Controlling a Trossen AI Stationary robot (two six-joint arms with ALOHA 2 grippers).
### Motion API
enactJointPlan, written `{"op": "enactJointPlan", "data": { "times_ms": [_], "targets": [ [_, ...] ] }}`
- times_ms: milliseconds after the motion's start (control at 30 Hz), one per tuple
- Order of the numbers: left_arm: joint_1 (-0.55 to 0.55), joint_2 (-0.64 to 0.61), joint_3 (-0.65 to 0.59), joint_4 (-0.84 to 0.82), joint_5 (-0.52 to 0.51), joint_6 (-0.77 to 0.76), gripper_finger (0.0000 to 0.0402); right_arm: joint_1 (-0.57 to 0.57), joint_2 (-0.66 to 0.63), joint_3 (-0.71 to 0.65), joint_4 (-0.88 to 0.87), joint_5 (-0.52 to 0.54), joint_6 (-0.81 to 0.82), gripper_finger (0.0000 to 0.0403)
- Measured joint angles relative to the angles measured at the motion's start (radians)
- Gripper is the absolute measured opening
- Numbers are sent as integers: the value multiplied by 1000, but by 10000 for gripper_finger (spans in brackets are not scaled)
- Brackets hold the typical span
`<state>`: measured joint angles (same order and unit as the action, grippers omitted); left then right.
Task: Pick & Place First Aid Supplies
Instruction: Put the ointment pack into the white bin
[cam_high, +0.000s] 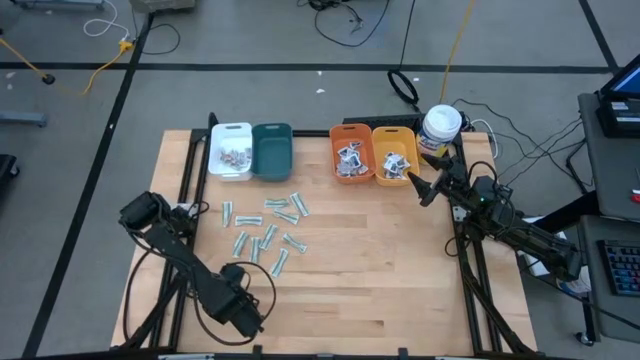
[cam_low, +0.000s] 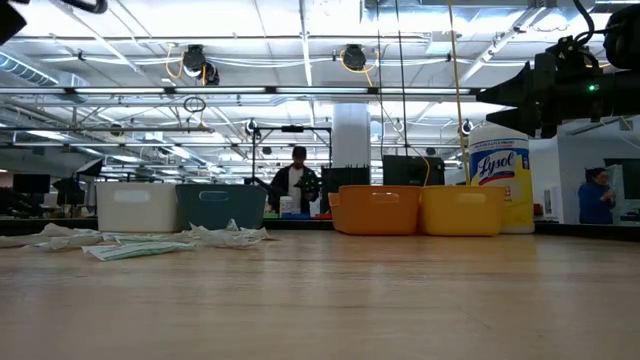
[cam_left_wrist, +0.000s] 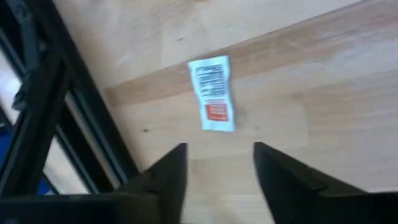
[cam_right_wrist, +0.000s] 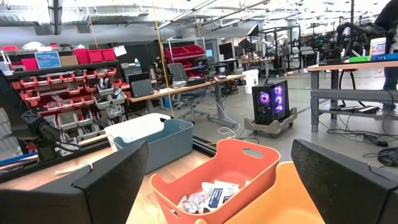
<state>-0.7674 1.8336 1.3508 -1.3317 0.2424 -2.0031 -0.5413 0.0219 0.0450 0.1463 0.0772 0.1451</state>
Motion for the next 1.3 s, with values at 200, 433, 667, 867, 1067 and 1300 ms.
{"op": "enactJointPlan", "data": {
  "times_ms": [200,433,667,867,1067,1300],
  "targets": [
    [0,0,-52,42,60,-19,264,0,0,0,0,0,0,392],
    [1,1,-195,234,71,-24,264,0,0,0,0,0,0,392],
    [1,2,-270,236,73,4,225,0,0,0,0,0,0,392],
    [6,1,-279,296,60,43,174,0,0,0,0,0,0,392],
    [6,5,-278,362,30,65,84,0,0,0,0,0,0,392],
    [4,6,-278,395,18,91,9,0,0,0,0,0,0,392]
  ]
}}
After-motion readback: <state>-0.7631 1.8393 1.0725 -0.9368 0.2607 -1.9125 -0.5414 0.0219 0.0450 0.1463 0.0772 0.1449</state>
